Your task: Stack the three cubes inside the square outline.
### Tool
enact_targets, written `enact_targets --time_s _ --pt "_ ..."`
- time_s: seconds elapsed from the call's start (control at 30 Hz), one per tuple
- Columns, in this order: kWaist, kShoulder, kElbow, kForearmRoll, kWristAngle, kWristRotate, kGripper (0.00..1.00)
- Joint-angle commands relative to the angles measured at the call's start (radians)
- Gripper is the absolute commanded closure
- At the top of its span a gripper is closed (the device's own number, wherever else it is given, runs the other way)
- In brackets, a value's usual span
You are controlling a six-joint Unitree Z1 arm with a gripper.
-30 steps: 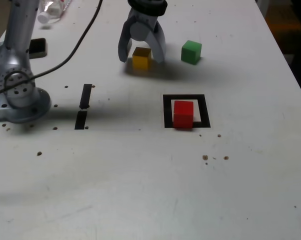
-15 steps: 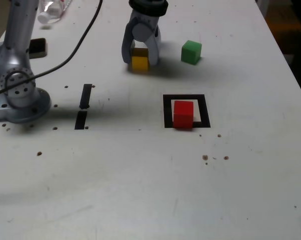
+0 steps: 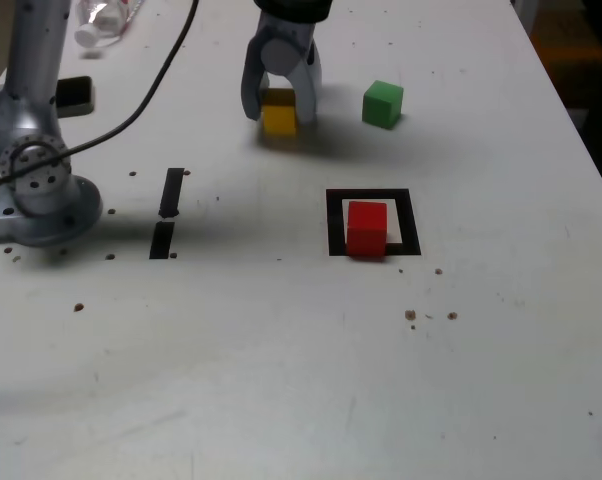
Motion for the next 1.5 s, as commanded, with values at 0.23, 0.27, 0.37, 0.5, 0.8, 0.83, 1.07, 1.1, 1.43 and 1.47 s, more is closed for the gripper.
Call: enact_targets --time_s 0.23,0.27,0.37,0.5,0.8,0.83,1.07,1.1,1.43,1.47 --pt "-0.146 -0.102 -0.044 0.091 0.002 -0.121 0.64" --pt "-0.165 -0.11 -0.049 0.099 0.003 -0.138 0.64" --pt "-0.228 -0.138 -0.07 0.131 0.008 -0.195 0.64" --pt "-0.327 -0.18 -0.111 0.191 0.018 -0.293 0.64" --pt "-0.482 -0.211 -0.159 0.242 0.026 -0.447 0.64" --pt "-0.493 -0.211 -0.162 0.245 0.027 -0.458 0.64" --pt "-0.576 -0.206 -0.221 0.289 0.043 -0.551 0.64" --pt "-0.586 -0.205 -0.225 0.291 0.045 -0.564 0.64" --pt "-0.684 -0.136 -0.292 0.291 0.043 -0.671 0.64" --pt "-0.692 -0.12 -0.301 0.292 0.042 -0.677 0.64"
